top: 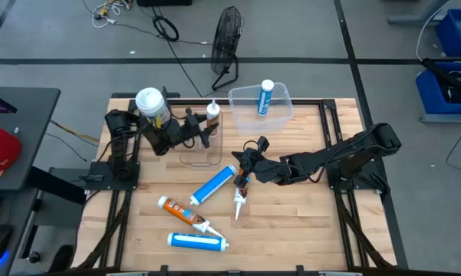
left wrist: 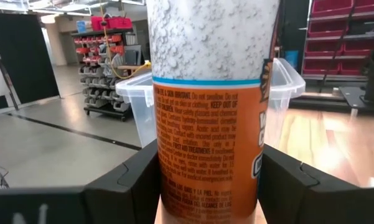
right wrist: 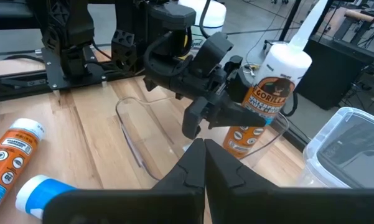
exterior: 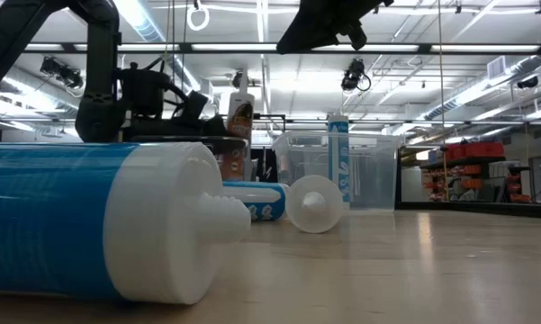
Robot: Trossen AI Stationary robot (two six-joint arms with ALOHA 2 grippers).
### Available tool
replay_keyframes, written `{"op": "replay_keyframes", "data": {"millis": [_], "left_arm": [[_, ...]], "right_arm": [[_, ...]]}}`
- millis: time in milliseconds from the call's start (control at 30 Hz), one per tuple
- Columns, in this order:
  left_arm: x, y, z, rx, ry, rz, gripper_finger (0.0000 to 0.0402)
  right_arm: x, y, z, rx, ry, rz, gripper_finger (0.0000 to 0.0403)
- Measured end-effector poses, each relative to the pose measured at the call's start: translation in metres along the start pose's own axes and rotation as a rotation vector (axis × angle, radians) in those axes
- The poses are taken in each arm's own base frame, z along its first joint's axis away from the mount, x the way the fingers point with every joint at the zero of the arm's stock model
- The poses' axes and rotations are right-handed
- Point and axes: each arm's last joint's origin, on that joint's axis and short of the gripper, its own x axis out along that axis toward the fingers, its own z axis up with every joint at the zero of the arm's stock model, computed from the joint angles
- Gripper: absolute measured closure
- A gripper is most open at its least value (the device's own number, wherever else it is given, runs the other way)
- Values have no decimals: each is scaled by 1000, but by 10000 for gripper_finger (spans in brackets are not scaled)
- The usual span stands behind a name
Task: Pick & place silicon tubes, Sealant and Lysol wipes
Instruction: Put the bottom orange sealant into the transparent bin
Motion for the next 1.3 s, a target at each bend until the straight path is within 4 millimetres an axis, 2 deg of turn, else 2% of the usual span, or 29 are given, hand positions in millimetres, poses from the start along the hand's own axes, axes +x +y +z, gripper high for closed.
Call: {"op": "replay_keyframes", "data": {"millis": [767, 1300], "left_arm": [[1, 3, -3, 4, 36, 9, 186], [1, 2, -4, 4, 51, 6, 163]], "right_arm": [[1, -2, -3, 0, 29, -10, 399], [1, -2, -3, 3, 29, -10, 399]]}}
